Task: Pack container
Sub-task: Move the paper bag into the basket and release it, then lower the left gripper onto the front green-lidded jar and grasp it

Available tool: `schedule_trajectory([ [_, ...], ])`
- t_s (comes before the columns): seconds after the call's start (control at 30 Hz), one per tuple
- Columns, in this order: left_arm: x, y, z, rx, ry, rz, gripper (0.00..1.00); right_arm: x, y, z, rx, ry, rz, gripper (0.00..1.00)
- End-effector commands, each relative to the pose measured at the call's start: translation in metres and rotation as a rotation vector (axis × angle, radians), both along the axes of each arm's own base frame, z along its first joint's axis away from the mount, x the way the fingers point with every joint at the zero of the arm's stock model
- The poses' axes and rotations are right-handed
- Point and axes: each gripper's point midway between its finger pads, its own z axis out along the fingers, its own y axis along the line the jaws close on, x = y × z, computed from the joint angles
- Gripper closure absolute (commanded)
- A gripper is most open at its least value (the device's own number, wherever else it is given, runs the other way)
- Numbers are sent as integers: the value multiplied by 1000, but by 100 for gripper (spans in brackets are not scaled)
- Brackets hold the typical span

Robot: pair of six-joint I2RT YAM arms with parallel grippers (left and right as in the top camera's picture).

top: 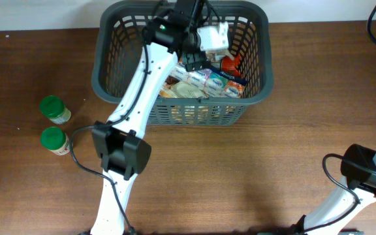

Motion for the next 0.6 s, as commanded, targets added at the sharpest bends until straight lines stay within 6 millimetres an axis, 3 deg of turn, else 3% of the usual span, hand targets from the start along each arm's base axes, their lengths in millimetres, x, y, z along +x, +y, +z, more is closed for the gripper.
schedule_trajectory([
  [0.0,-19,56,144,-332,-117,373,1,-2,0,2,7,-8,-10,1],
  [0.13,-61,126,206,-401,-159,528,1,-2,0,2,7,-8,-10,1],
  [0.27,-94,226,223,-459,-157,883,1,-2,0,2,7,-8,-10,1],
  [0.37,-115,299,205,-468,-85,1130,1,-2,0,2,7,-8,-10,1],
  [0.47,-131,367,161,-436,52,1376,4,-2,0,2,7,-8,-10,1],
  [0.57,-133,403,115,-441,207,1490,6,-2,0,2,7,-8,-10,2],
])
